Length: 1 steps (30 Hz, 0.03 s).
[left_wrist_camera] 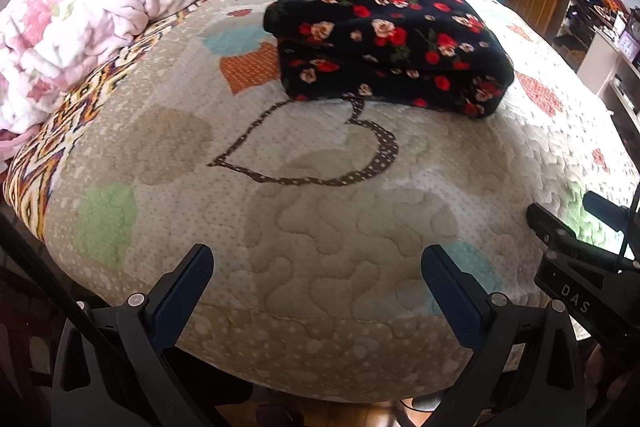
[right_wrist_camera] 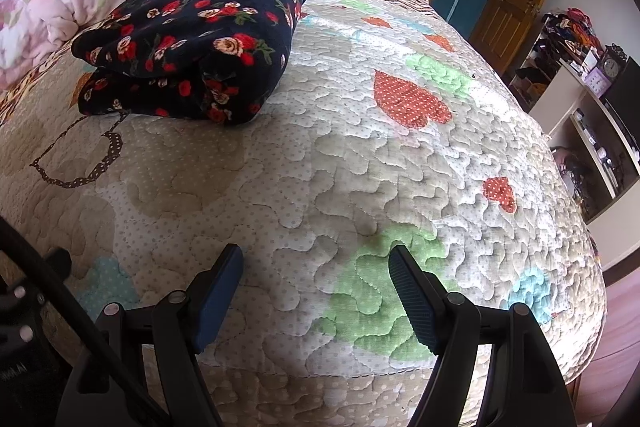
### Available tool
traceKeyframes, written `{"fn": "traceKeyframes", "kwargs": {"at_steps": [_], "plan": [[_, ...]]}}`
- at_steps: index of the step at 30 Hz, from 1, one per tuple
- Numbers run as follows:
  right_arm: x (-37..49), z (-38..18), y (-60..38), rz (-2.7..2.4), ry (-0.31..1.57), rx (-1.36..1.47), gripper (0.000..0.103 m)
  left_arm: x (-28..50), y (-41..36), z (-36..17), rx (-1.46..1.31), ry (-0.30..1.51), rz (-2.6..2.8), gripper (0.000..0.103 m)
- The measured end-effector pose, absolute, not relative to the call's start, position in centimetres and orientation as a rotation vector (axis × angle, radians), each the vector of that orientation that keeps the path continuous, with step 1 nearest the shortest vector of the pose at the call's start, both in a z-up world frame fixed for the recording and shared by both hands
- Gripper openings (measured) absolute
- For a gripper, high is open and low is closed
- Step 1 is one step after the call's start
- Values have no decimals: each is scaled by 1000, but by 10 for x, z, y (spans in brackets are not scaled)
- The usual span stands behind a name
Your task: Fold large clothes
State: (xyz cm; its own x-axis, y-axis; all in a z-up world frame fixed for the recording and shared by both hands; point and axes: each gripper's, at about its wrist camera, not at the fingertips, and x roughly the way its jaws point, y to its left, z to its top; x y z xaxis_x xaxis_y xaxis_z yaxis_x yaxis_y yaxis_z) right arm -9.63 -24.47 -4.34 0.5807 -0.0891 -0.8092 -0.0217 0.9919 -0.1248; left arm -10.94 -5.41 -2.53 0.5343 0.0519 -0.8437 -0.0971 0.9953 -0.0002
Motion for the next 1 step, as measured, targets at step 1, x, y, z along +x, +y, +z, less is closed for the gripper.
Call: {"fn": "traceKeyframes", "kwargs": {"at_steps": [1], "plan": [[-96,-44,-244,-39,951,-126,79,-109,-53,-25,-51,1003,90,103]]}}
